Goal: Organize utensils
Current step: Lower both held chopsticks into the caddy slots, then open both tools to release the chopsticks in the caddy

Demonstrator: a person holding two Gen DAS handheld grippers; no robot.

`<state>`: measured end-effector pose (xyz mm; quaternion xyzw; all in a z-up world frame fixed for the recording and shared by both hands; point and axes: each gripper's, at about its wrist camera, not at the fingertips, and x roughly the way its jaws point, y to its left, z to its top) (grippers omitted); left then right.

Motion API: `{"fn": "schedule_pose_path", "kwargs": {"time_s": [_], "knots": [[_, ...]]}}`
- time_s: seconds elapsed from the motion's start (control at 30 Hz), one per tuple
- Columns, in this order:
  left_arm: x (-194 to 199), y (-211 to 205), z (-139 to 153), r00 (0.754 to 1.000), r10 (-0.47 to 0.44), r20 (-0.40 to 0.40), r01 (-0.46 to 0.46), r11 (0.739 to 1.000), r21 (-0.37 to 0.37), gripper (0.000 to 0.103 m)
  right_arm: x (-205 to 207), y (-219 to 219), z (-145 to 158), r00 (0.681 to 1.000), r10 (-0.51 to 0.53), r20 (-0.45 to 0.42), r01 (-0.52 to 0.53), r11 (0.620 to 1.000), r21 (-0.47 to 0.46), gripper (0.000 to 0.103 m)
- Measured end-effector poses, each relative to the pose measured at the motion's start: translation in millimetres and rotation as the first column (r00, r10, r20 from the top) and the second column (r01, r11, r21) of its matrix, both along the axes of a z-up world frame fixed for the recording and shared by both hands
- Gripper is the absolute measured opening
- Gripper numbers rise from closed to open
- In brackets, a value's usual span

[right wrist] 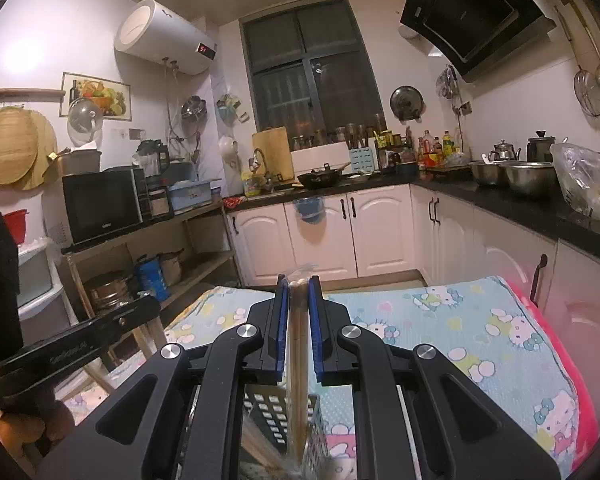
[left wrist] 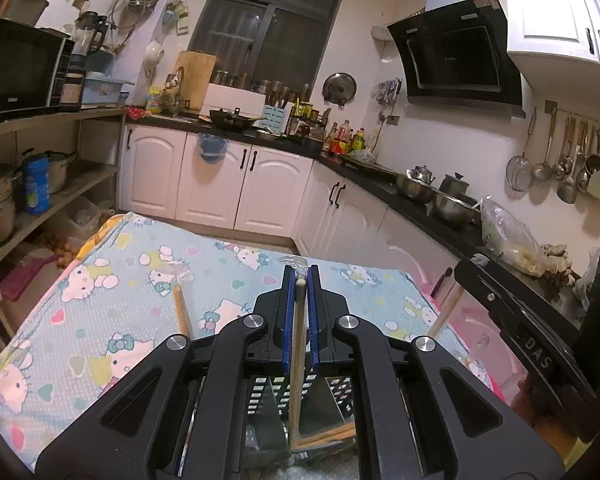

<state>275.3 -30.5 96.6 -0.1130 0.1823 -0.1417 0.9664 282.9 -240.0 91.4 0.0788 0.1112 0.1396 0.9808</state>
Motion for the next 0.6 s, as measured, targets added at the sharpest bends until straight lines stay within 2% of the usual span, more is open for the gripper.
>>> {"fn": "schedule_pose_path", "kwargs": {"time_s": [0.6], "knots": [[-15,3,-10,1.000,0.013,-0.014,-0.012,1.000,0.020,0.002,-31,-12,-10,0.994,0.057,-0.097,-0.051,0.997,0.066,0.011]]}}
